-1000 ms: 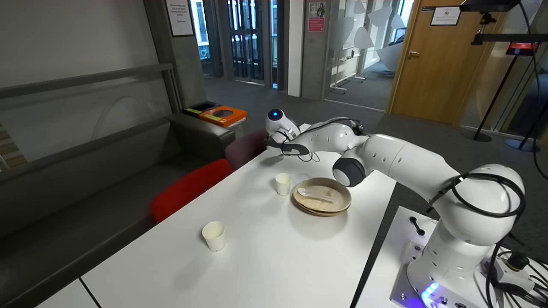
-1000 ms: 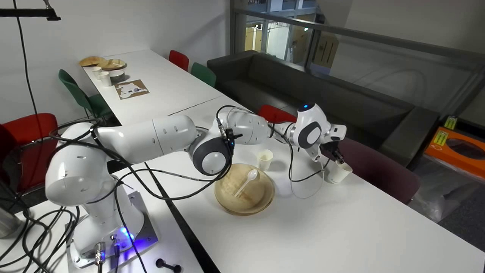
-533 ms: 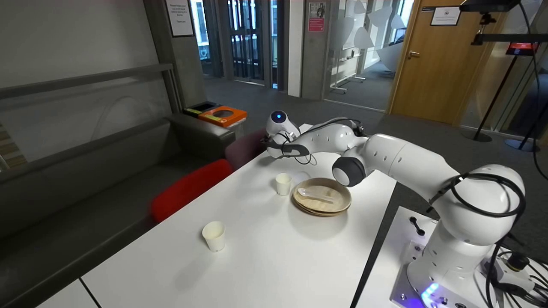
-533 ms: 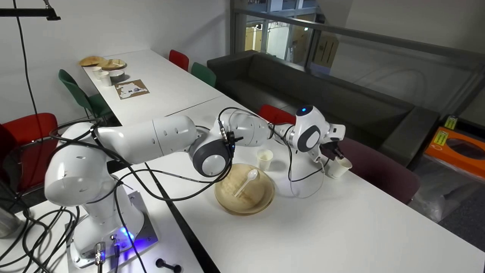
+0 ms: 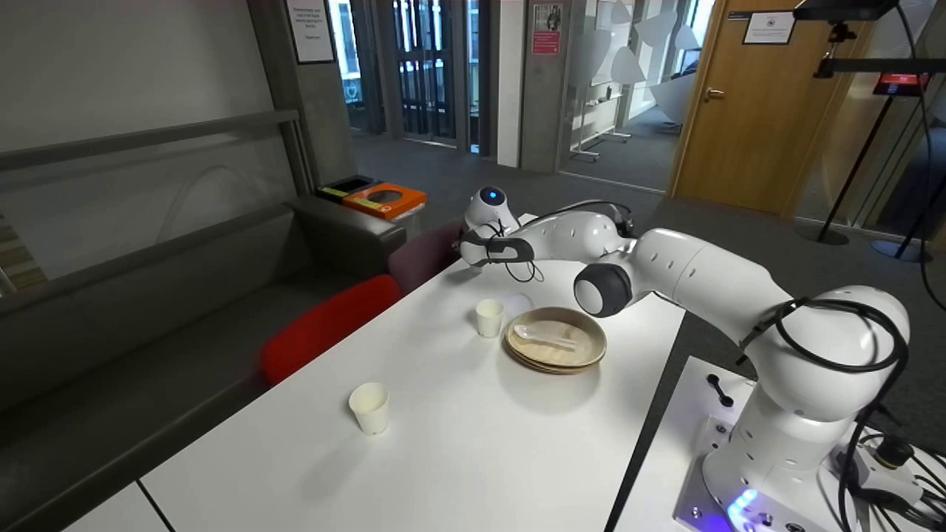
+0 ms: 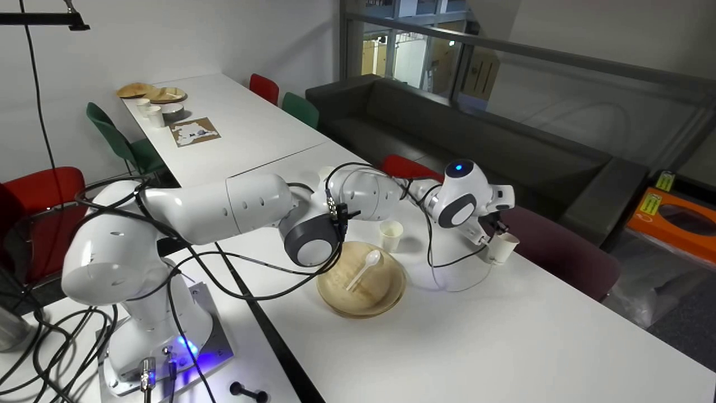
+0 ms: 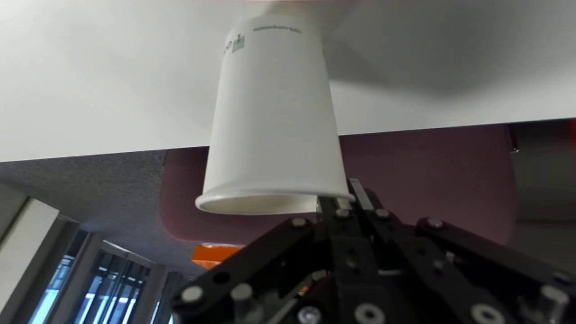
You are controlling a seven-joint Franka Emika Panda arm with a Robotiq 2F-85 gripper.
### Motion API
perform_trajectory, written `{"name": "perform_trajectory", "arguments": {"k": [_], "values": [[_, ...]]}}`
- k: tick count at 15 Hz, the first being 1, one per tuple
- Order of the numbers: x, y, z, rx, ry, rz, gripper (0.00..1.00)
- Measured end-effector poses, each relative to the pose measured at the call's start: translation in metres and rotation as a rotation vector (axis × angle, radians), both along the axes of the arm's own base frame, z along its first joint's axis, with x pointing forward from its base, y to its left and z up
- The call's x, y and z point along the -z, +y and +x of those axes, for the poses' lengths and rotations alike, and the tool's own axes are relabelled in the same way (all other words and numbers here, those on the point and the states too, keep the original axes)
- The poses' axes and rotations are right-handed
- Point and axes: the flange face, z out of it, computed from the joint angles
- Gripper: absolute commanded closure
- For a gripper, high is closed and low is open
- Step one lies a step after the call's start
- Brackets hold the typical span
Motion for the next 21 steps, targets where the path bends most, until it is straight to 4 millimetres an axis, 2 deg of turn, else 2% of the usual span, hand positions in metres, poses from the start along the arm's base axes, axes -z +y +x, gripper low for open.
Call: {"name": "perform_trajectory", "arguments": {"k": [7, 13, 17, 21], "values": [[-0.014, -0.023, -0.009, -0.142, 0.160, 0.045, 0.99], [-0.053, -0.059, -0.024, -0.136, 0.222, 0.190, 0.99], [-0.083, -0.085, -0.037, -0.109, 0.259, 0.216, 0.99], [-0.095, -0.100, -0.055, -0.084, 0.399, 0.239, 0.99]]}}
